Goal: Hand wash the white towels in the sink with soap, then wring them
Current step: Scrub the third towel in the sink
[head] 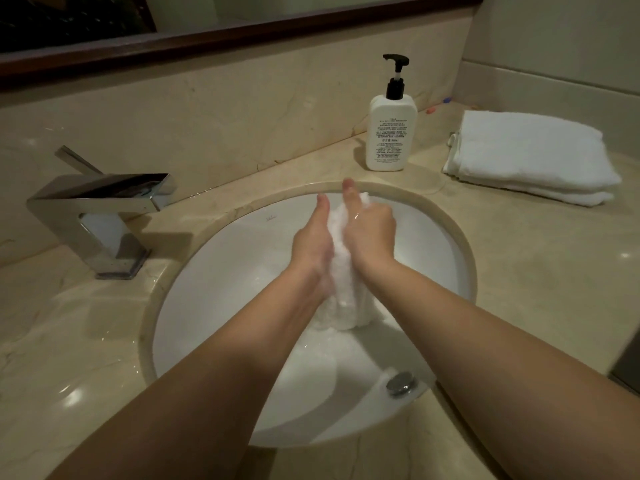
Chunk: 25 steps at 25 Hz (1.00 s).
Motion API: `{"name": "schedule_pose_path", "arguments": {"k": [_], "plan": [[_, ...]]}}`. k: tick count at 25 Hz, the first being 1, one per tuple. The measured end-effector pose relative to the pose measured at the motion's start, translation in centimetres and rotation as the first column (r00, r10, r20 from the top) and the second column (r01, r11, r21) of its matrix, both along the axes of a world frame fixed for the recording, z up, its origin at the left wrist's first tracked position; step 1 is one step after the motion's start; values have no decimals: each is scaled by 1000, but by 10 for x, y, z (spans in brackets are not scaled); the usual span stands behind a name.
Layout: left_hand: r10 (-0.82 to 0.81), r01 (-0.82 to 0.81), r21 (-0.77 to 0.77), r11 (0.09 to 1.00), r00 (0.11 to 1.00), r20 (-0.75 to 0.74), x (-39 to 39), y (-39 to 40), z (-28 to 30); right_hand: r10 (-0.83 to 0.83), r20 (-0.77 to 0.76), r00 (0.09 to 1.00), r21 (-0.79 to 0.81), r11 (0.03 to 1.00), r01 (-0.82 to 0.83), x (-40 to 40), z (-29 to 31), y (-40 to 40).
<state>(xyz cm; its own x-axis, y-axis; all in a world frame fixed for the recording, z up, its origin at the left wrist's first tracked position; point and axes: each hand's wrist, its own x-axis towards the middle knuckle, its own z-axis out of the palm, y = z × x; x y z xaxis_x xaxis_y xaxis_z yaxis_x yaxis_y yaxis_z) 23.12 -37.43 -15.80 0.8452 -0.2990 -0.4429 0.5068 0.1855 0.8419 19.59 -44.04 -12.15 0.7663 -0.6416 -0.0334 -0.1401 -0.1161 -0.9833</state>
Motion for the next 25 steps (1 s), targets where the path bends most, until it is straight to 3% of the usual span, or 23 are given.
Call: {"name": "schedule_pose_path", "arguments": {"k": [2,5,7,11,15,20,24,25], "plan": [[24,-25,48,999,999,37,-2,-2,5,-31,11,999,11,999,31,0,0,-3],[91,-88,-85,992,995,29,3,6,-1,173,71,982,-164,973,-159,-19,-10,25],[75,-75,-122,990,997,-2,-2,6,4,161,43,986,-211,966,-149,-13,-12,23],[18,-18,20,1000,1000,5,-8,0,19,-7,38,999,-33,999,8,11,-7,-9],[80,-81,-168,982,997,-12,-2,6,4,225,88,970,-229,953,-200,-18,-13,23],[-87,87,2,996,995,-54,-9,3,16,-63,18,998,-116,991,65,6,-8,-11],[11,-18,-182,983,999,-44,-3,12,8,230,22,973,-252,943,-217,-18,-19,25],[14,-24,-195,981,999,-52,-4,13,8,211,-4,977,-220,953,-207,-14,-17,23]]}}
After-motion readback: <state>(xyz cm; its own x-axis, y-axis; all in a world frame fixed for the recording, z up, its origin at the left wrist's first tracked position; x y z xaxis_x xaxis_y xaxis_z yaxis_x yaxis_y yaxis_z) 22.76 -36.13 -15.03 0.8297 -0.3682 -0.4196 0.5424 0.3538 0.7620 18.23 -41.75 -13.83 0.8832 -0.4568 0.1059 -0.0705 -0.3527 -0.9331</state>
